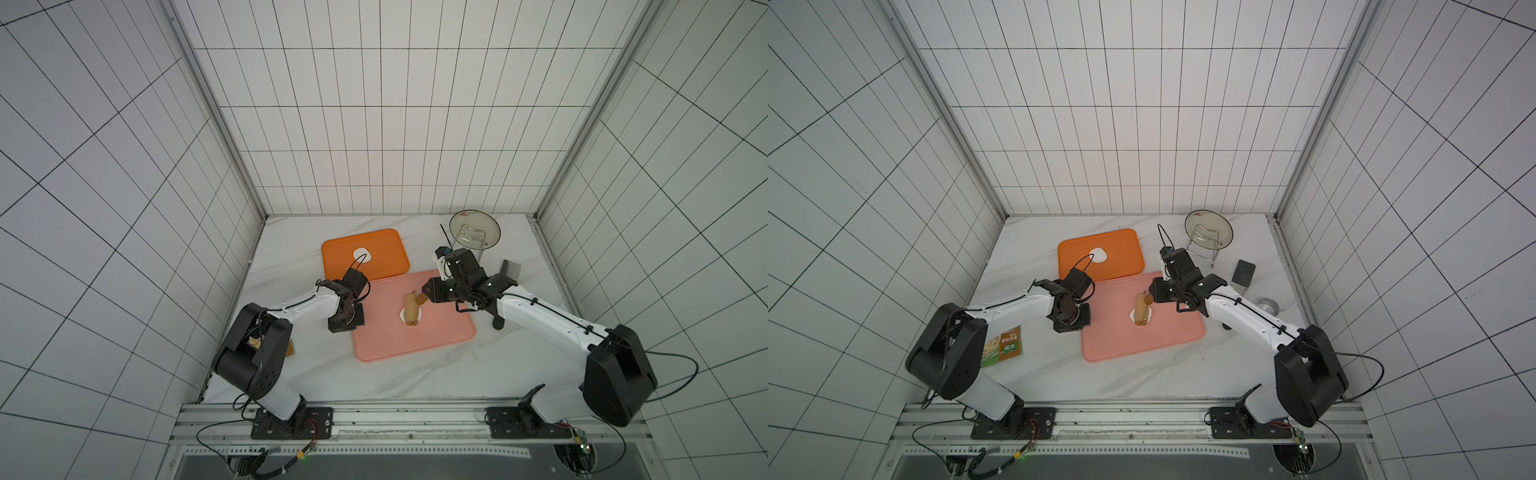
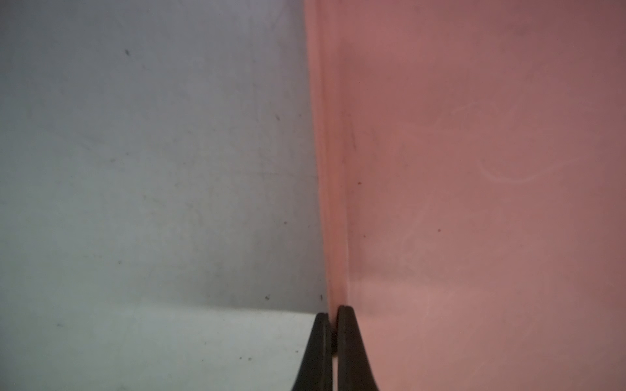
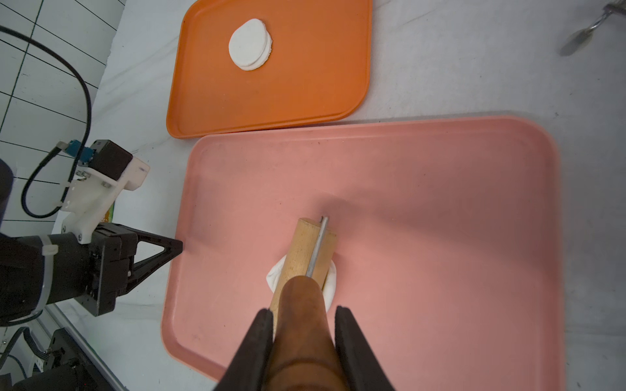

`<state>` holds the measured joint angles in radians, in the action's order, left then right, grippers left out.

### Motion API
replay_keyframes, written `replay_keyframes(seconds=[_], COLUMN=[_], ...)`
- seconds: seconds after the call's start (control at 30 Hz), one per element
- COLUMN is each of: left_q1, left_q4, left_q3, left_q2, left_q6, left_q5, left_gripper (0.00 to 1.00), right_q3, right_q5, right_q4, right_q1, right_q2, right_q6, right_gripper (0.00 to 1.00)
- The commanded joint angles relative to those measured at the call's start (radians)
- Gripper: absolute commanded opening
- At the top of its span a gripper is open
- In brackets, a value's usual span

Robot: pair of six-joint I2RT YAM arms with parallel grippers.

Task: Roll out the dumpling wrappers from the dough
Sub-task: Flatten out the dough on the work surface.

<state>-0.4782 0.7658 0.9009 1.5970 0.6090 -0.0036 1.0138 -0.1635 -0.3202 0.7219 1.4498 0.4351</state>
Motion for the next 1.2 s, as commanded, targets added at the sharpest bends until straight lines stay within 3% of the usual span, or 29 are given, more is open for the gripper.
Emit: replay_keyframes(seconds=[0.0, 0.33, 0.67, 1.17], left_q1=[-0.008, -0.008, -0.002, -0.002], left_q4=[0.01, 0.012, 0.011, 0.01], left_q3=[-0.016, -0.022, -0.029, -0.033], left_q2=[-0.004, -0.01, -0.011, -0.015], left_q6=[-0.01, -0.008, -0.003, 0.001], left_q5=[-0.012, -0.016, -0.022, -0.023], left_gripper=[0.0, 0.0, 0.0, 0.0], right_q3=[-0.083, -0.112, -0.139, -0.182], right_q5=[0.083, 0.137, 0.213, 0.263], right_q4=[-0.124, -0.12, -0.204, -0.246], right_q1=[0.024, 0.029, -0.074, -0.106], right_q2=[0.087, 0.104, 0.004, -0.032], right_q6=[-0.028, -0.012, -0.019, -0.025], right_gripper=[0.0, 0.0, 0.0, 0.0])
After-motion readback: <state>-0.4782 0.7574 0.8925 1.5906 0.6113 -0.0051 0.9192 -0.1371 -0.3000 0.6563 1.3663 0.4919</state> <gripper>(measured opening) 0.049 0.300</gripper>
